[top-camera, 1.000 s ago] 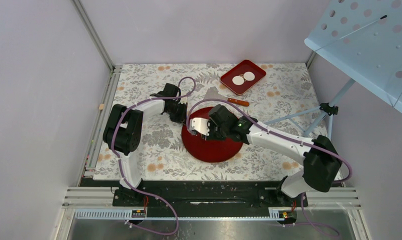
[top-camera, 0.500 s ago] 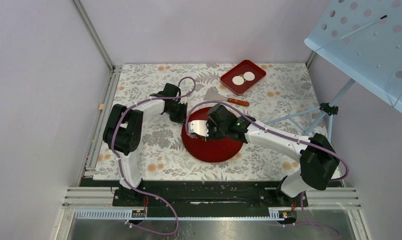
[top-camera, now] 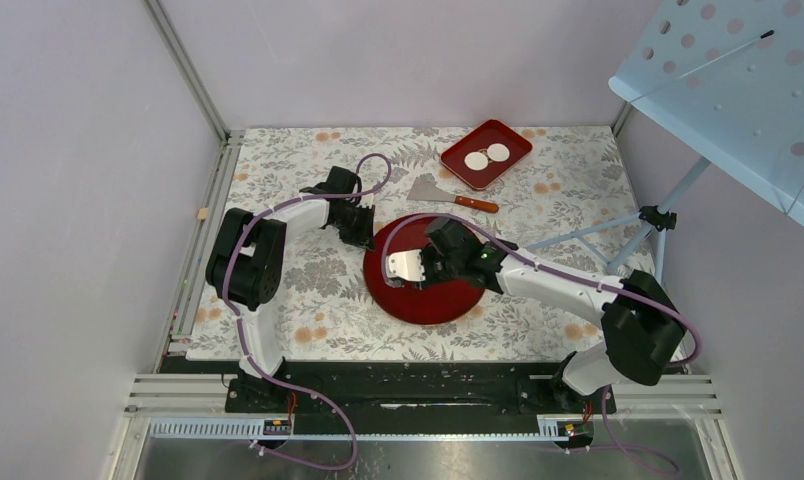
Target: Roll out the dumpling wrappers from the dough
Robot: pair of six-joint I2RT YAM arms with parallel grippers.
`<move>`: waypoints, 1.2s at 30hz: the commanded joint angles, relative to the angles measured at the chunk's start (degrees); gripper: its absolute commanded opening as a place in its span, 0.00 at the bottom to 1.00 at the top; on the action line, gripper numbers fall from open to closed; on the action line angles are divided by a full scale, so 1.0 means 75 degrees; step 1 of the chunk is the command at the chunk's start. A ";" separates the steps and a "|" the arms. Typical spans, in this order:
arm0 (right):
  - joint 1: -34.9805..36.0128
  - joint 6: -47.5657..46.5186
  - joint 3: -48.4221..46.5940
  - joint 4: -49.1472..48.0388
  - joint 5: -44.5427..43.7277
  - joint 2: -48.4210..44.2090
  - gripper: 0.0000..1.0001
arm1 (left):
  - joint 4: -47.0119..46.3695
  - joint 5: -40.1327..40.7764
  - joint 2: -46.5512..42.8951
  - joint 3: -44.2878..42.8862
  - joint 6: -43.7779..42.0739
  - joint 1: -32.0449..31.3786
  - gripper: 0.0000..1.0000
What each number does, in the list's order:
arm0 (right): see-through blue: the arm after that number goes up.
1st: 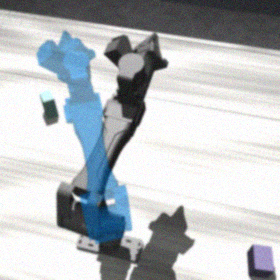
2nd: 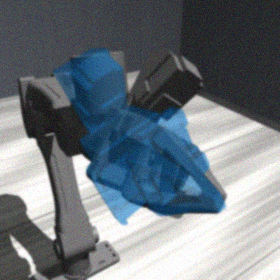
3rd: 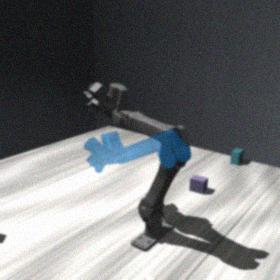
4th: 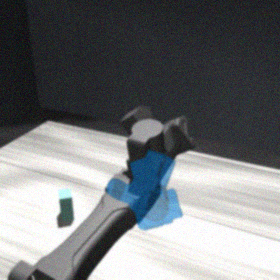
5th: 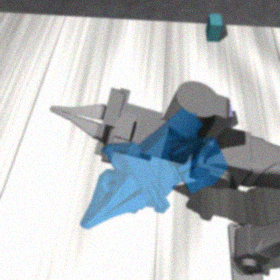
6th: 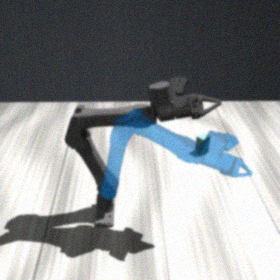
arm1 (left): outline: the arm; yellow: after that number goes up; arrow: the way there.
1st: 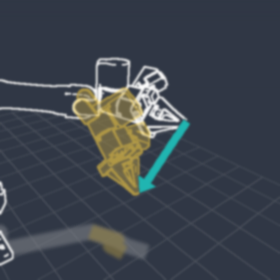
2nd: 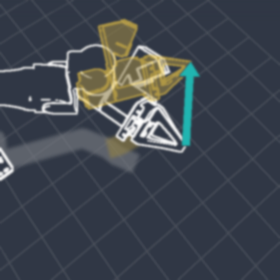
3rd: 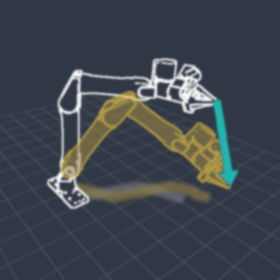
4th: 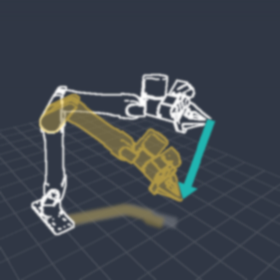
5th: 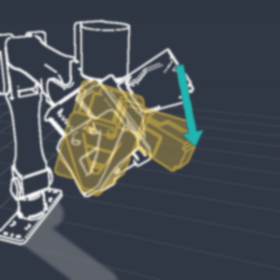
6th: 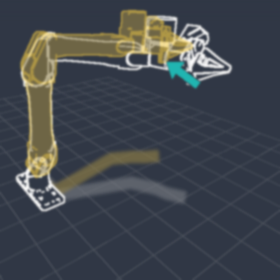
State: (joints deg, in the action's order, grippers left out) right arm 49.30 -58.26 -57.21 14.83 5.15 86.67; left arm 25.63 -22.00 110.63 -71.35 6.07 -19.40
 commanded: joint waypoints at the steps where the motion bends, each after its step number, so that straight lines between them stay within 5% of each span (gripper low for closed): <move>1: -0.0093 0.0255 0.0817 0.1088 0.0996 -0.0187 0.00 | 0.0180 -0.0017 0.0138 -0.0043 -0.0047 0.0043 0.00; 36: 0.0251 0.0473 0.1355 0.2787 0.1387 -0.0425 0.00 | 0.0164 0.0001 0.0140 -0.0033 -0.0047 0.0045 0.00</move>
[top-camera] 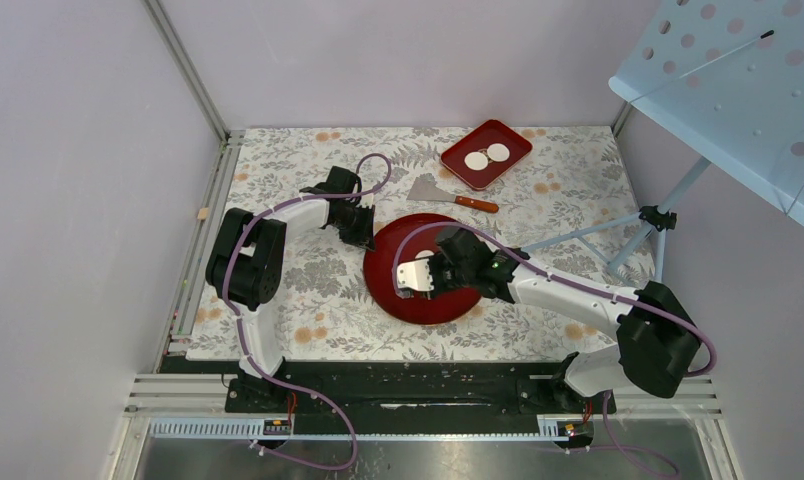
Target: Roll out the dumpling wrappers from the dough
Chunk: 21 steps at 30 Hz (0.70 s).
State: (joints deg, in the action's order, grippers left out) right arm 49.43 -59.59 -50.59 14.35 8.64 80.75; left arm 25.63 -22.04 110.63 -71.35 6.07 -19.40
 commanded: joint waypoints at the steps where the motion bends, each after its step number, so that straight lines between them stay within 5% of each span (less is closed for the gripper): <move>1: 0.0249 0.0651 0.0469 0.2867 0.0908 0.0381 0.00 | 0.0162 0.0005 0.0143 -0.0026 -0.0047 0.0045 0.00; 21: 0.0440 0.0759 0.0404 0.3319 0.0987 0.0408 0.00 | 0.0173 0.0000 0.0136 -0.0026 -0.0048 0.0043 0.00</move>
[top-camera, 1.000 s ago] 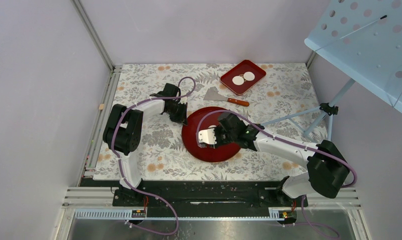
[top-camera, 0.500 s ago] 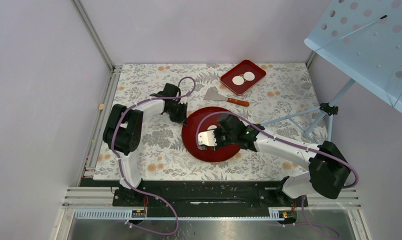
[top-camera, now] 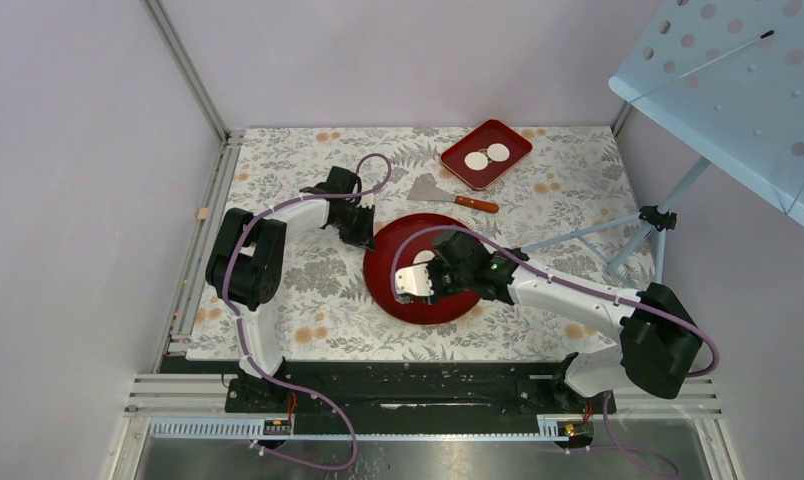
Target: Roll out the dumpling wrappers from the dough
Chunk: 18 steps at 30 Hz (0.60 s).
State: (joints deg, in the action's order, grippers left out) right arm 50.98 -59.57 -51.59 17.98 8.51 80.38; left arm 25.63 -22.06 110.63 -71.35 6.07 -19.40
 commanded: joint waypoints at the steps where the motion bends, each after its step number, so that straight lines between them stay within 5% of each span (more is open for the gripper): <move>1: 0.0242 0.0765 0.0536 0.2855 0.1015 0.0452 0.00 | 0.0164 0.0002 0.0137 -0.0027 -0.0053 0.0052 0.00; 10: 0.0293 0.0959 0.0407 0.2885 0.1065 0.0487 0.00 | 0.0168 0.0002 0.0136 -0.0025 -0.0045 0.0043 0.00; 18: 0.0284 0.2797 -0.1045 0.2899 0.1263 0.0073 0.00 | 0.0170 0.0003 0.0144 -0.0036 -0.0042 0.0043 0.00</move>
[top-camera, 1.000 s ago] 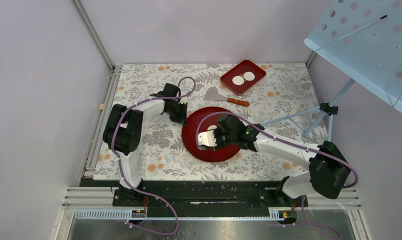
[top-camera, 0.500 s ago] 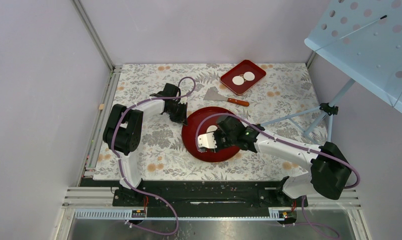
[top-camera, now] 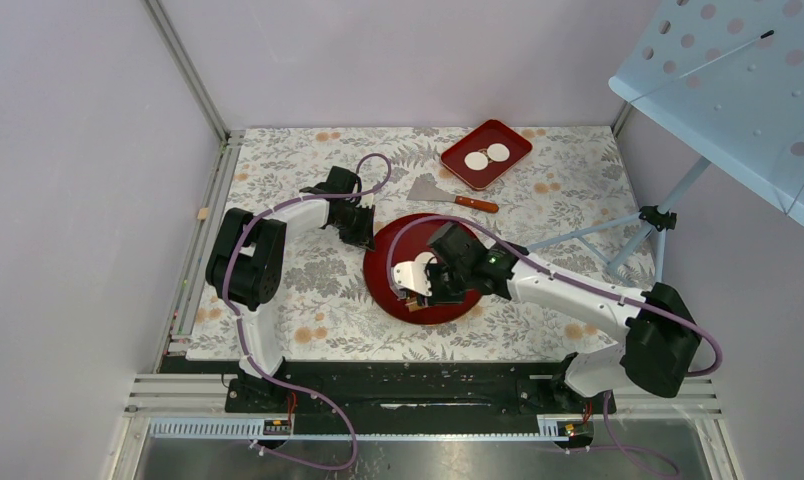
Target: Roll out the dumpling wrappers from the dough
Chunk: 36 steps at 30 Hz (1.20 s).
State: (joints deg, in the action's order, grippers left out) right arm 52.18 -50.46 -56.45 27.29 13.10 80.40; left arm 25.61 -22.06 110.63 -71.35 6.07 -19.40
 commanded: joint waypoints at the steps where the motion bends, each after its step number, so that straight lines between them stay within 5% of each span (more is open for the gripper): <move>1: 0.0115 0.2044 -0.0620 0.1531 0.0561 0.0007 0.00 | 0.0169 0.0005 0.0141 -0.0043 -0.0036 0.0046 0.00; 9: -0.0981 0.4796 -0.2131 0.0535 0.1289 -0.0095 0.00 | 0.0173 -0.0003 0.0150 -0.0043 -0.0035 0.0049 0.00; 20: -0.2975 0.9678 -0.3480 0.0276 0.1272 0.1868 0.00 | 0.0175 0.0015 0.0160 -0.0060 -0.0043 0.0044 0.00; 36: -0.3033 0.9916 -0.2232 0.0189 -0.0945 0.1717 0.00 | 0.0175 0.0008 0.0167 -0.0060 -0.0036 0.0044 0.00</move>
State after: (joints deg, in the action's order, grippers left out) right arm 29.19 23.73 -74.46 29.71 10.55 96.07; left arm 25.63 -22.09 110.65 -71.35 6.09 -19.40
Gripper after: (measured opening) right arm 0.386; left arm 0.032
